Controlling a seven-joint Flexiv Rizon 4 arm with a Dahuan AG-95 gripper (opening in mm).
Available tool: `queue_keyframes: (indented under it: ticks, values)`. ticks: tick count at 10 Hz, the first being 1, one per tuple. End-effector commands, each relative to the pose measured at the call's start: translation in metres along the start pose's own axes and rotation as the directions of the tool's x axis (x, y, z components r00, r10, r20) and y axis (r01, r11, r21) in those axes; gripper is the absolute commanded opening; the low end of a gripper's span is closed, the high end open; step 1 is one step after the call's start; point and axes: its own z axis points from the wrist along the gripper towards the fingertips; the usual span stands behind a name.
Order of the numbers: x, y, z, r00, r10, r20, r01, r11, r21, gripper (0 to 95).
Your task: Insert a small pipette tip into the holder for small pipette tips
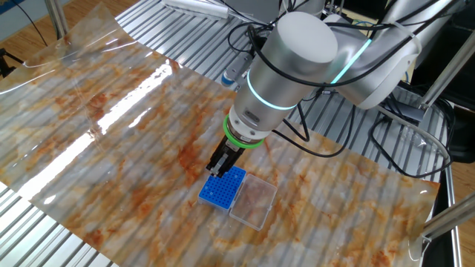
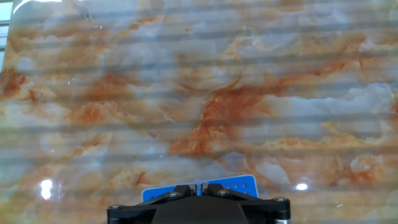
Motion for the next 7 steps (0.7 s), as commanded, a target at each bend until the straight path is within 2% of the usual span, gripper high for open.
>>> queue_keyframes:
  ticks: [1,7]
  values:
    - [-0.0002,-0.0004,-0.0003,1.0,-0.001,0.013,0.001,1.0,0.0,0.0]
    - [-0.0003,-0.0003,-0.0002,1.0,-0.015,0.021,0.015,1.0,0.001,0.0]
